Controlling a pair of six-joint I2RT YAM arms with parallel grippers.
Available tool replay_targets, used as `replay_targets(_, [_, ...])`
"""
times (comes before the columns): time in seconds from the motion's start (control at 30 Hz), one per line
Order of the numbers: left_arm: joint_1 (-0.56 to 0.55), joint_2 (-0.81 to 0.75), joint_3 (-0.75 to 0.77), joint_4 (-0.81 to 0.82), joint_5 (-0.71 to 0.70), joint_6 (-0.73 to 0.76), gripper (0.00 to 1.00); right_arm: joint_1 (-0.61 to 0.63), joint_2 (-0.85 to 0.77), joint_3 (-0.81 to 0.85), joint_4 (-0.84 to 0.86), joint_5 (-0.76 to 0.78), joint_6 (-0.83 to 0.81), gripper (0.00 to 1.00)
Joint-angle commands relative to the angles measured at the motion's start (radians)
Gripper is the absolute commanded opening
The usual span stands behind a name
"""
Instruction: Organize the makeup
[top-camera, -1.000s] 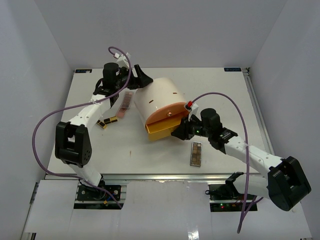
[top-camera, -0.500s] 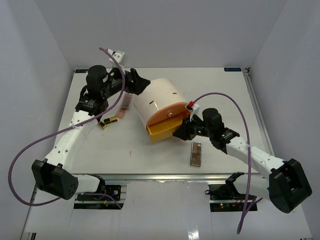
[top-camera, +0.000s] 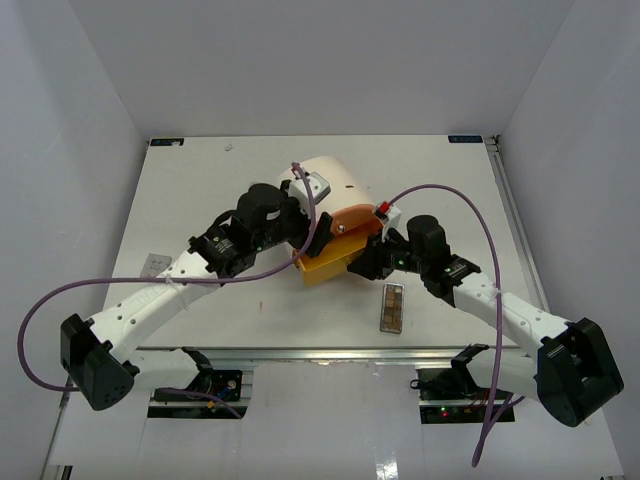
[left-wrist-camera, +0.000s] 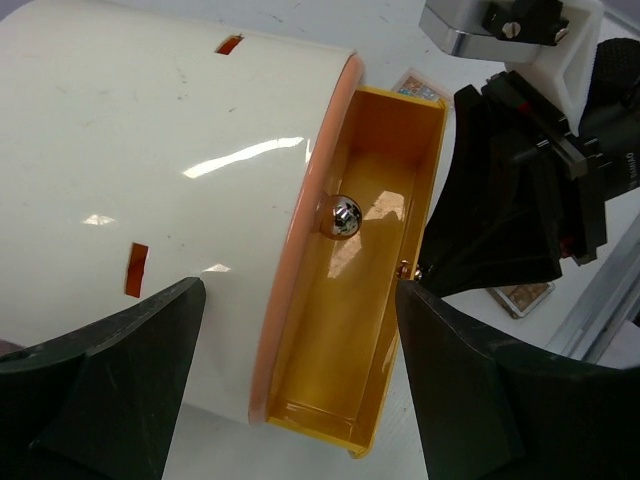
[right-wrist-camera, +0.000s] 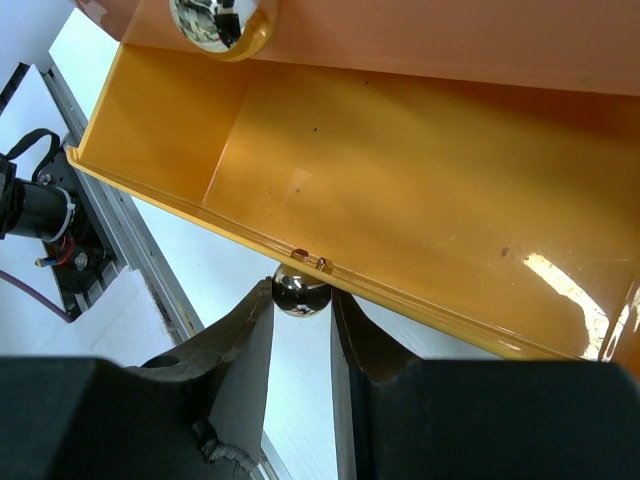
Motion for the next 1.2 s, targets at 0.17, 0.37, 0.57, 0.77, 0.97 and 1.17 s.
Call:
replay_targets(0.17, [-0.100,0.073,-0.002,0.007,-0.401,0.059,0.86,-0.012,-0.039,-0.004,0.046,-0.031,-0.009,0.15])
replay_targets(0.37, [-0.105,0.120,0.003,0.041,-0.514,0.075,0.83,-0.018,-0.056,-0.010,0.046,-0.035,-0.011,0.15])
replay_targets(0.57, [-0.105,0.145,0.015,0.075,-0.560,0.086,0.81,-0.025,-0.073,-0.019,0.043,-0.035,-0.014,0.15])
replay_targets(0.77, [-0.106,0.180,0.035,0.089,-0.580,0.096,0.82,-0.031,-0.077,-0.025,0.038,-0.032,-0.012,0.15])
replay_targets(0.97, [-0.106,0.191,0.047,0.094,-0.570,0.089,0.84,-0.035,-0.073,-0.027,0.038,-0.018,-0.018,0.44])
replay_targets(1.17, [-0.106,0.155,0.051,0.093,-0.509,0.043,0.90,-0.041,-0.095,-0.005,0.008,-0.037,-0.086,0.90])
